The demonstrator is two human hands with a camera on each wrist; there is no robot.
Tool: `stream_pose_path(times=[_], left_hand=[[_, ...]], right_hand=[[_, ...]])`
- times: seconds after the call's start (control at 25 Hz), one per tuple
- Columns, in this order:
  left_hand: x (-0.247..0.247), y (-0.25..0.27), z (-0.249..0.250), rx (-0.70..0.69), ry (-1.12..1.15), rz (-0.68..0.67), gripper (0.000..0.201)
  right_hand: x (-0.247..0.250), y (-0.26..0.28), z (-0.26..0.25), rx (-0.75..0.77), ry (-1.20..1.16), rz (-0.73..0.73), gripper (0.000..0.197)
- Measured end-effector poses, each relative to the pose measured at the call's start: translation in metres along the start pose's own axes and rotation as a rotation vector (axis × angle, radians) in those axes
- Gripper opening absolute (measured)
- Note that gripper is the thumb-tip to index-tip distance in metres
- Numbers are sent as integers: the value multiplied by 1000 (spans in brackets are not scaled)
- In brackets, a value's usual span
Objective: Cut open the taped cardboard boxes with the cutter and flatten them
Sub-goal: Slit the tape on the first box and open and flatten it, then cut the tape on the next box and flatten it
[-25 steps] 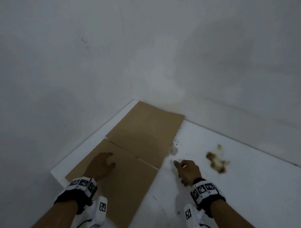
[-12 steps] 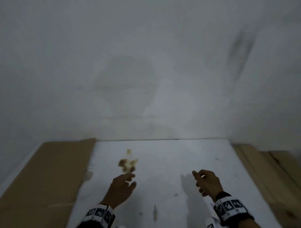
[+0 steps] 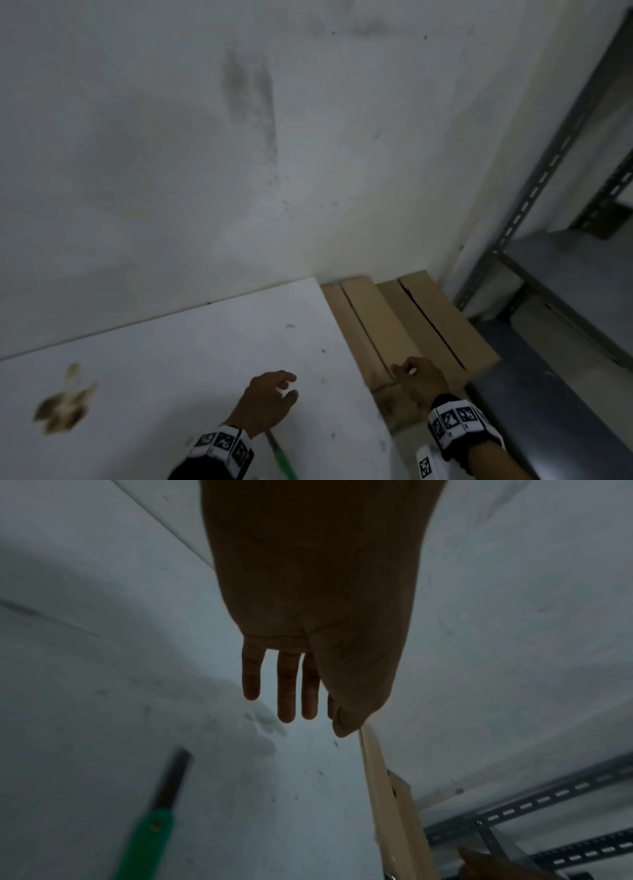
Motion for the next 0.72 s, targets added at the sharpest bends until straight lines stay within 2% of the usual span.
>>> stream_pose_path(times=[0.24,0.44,0.48,0.6,0.72], left_hand=[[-45,-44,64,-3,19,-118,22],[-62,-75,83,45,0,-177,39],[-65,-81,86,53,-2,-185,40],[-79,-97,94,55,-7,-204,42],[-93,-109,100,67,-22,-175,40]], right_hand=[[4,-55,24,-35,179,-95,27],[-19,-100,11,34,310,-105,32],[-23,-109,10,29,340,-107,40],[-33,-128,13,-4,435,-121,78],[-39,-144,22,-20,473,-142,91]])
Point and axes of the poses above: each hand's wrist, its own y-axis away from the middle knuckle, its own x-axis out of the back of the hand, z = x × y, the point moved 5 cm from there along -y, towards the middle knuckle, and after that the axes turned 5 degrees about -y, right-handed, at the moved point
